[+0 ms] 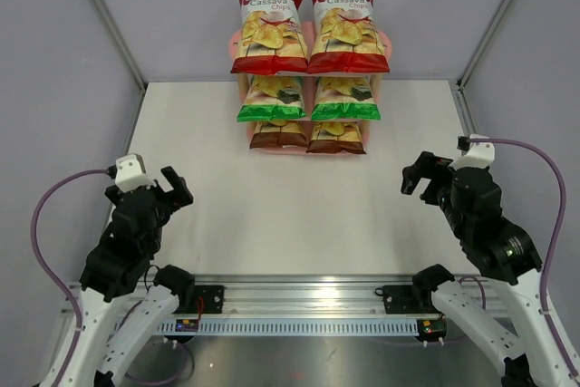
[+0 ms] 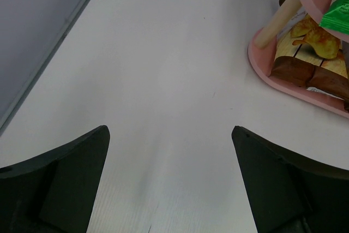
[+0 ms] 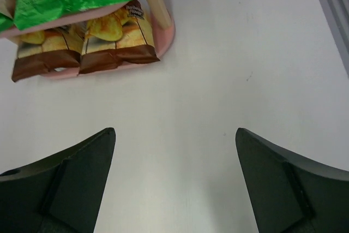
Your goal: Place and organize the chips bags onto the shelf
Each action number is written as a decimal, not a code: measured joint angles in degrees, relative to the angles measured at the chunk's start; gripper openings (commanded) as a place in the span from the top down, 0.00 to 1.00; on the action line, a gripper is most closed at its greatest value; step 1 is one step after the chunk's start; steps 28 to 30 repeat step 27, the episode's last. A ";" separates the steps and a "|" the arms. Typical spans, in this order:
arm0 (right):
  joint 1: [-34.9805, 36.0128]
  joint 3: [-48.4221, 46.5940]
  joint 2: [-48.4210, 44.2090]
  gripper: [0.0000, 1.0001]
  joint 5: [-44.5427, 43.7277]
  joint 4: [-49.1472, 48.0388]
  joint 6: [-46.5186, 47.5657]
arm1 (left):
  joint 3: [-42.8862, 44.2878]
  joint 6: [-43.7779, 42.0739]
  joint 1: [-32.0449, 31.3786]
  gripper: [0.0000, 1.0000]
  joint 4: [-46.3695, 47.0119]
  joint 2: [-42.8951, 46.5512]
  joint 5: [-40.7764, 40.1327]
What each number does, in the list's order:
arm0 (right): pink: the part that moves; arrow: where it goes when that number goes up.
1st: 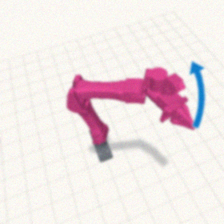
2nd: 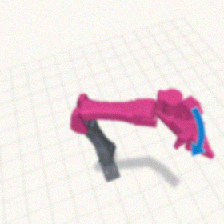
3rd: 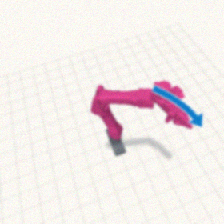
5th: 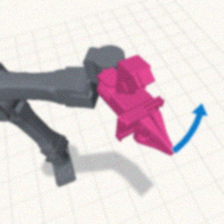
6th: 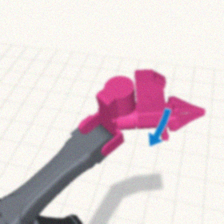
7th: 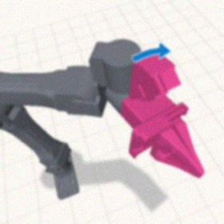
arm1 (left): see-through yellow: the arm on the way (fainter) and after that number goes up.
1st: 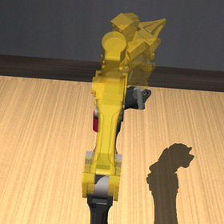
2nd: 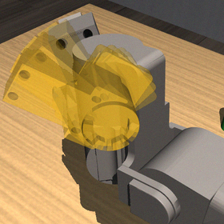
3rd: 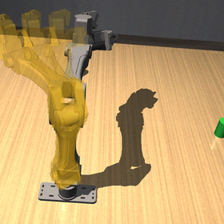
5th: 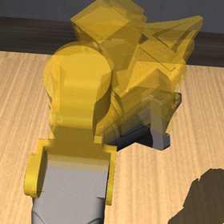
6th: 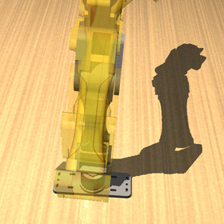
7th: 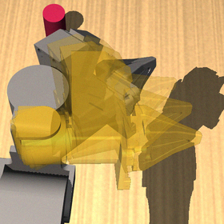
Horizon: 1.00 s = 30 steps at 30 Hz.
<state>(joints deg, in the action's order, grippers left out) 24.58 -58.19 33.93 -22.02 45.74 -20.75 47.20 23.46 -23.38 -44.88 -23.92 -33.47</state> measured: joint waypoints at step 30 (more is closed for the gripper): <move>0.00 -5.40 -4.63 0.00 -1.29 5.11 4.79 | -1.27 -4.61 7.34 0.01 4.04 -1.33 12.61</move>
